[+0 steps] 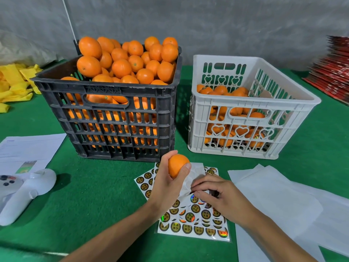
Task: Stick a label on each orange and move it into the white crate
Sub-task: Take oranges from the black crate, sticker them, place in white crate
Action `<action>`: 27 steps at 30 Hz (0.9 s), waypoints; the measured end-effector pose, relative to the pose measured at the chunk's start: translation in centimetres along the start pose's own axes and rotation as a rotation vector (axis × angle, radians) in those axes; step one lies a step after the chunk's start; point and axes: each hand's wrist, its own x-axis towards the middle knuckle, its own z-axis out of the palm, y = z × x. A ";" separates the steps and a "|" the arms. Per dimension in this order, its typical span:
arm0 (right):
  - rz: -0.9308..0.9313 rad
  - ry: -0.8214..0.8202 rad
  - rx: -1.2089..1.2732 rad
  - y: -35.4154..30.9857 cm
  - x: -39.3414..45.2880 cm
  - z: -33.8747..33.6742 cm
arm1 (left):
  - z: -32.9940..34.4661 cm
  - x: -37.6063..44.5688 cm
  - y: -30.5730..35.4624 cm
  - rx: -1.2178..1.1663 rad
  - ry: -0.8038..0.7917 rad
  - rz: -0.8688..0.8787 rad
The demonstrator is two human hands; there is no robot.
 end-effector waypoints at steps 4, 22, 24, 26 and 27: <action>0.001 0.012 0.014 -0.1 0.0 0.0 | 0.0 0.1 -0.1 0.017 -0.004 0.002; 0.138 -0.114 0.104 -0.2 1.2 -0.8 | 0.1 0.1 -0.5 0.026 0.003 0.025; 0.152 -0.161 0.115 -0.5 1.6 -1.4 | 0.1 0.1 -0.6 0.027 -0.001 0.023; 0.160 -0.217 0.126 -0.9 2.2 -2.0 | 0.0 0.2 -0.6 0.035 -0.004 0.022; 0.173 -0.246 0.133 -1.1 2.5 -2.3 | 0.1 0.2 -0.6 0.036 -0.004 0.024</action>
